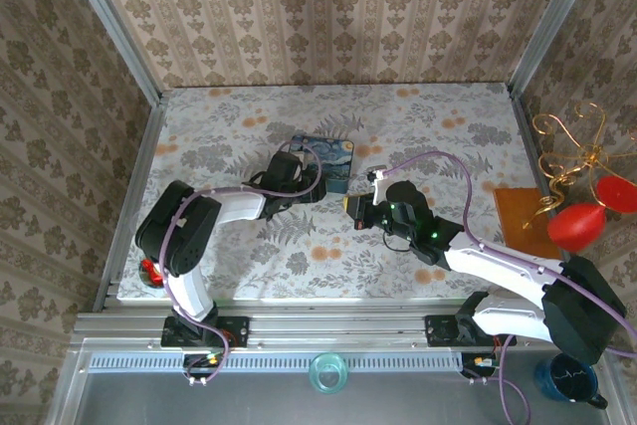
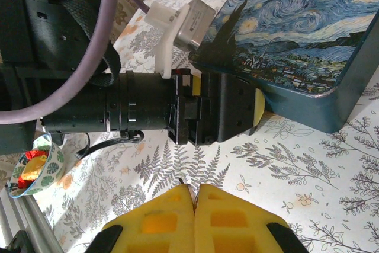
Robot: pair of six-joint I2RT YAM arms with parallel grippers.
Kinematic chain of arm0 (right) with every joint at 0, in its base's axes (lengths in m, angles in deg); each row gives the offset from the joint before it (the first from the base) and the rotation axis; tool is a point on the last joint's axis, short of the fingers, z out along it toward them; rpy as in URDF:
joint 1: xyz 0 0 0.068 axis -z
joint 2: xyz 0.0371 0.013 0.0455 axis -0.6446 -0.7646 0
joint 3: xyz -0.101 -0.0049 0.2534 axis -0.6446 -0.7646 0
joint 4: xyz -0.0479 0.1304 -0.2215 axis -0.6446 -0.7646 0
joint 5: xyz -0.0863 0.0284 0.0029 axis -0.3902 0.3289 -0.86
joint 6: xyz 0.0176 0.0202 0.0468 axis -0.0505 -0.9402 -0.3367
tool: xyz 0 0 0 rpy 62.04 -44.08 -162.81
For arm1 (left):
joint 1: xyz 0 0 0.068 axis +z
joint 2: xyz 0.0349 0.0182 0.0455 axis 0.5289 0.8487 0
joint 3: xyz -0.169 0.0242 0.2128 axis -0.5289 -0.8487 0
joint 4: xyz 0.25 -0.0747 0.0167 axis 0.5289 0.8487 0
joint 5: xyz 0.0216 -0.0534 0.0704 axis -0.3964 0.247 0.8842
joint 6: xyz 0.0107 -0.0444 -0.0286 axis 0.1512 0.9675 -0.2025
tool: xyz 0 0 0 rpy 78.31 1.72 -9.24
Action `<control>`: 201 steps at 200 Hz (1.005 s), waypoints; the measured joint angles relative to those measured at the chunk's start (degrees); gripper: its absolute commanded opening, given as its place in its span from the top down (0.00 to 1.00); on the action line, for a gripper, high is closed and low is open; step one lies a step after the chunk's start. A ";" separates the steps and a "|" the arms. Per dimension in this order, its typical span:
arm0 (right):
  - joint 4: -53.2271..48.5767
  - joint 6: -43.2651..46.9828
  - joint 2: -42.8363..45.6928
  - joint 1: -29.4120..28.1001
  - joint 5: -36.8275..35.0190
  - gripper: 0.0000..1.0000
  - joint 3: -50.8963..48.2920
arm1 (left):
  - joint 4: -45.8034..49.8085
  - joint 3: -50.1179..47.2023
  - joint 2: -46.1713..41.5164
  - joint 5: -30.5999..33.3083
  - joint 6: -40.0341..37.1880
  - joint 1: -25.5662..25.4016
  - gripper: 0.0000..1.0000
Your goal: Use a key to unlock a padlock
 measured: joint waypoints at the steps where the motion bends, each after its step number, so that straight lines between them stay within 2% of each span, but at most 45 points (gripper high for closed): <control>1: 0.00 0.00 0.00 0.00 0.00 1.00 0.00 | 0.02 0.02 0.09 0.00 -0.15 0.00 0.33; 48: 0.04 -0.02 -0.66 0.20 0.04 1.00 0.00 | 0.24 0.90 1.73 -0.87 -3.28 0.17 0.44; 110: 0.02 -0.04 -1.33 0.20 0.07 1.00 0.00 | -0.07 1.53 2.64 -2.16 -3.78 0.87 0.62; 166: -0.22 -1.05 -1.79 0.22 0.00 1.00 0.17 | -1.27 0.50 2.62 -4.92 -2.12 0.22 0.80; 201: -0.87 -4.81 -3.34 1.31 -0.11 1.00 0.55 | -2.19 -0.37 1.95 -5.25 0.09 0.02 0.87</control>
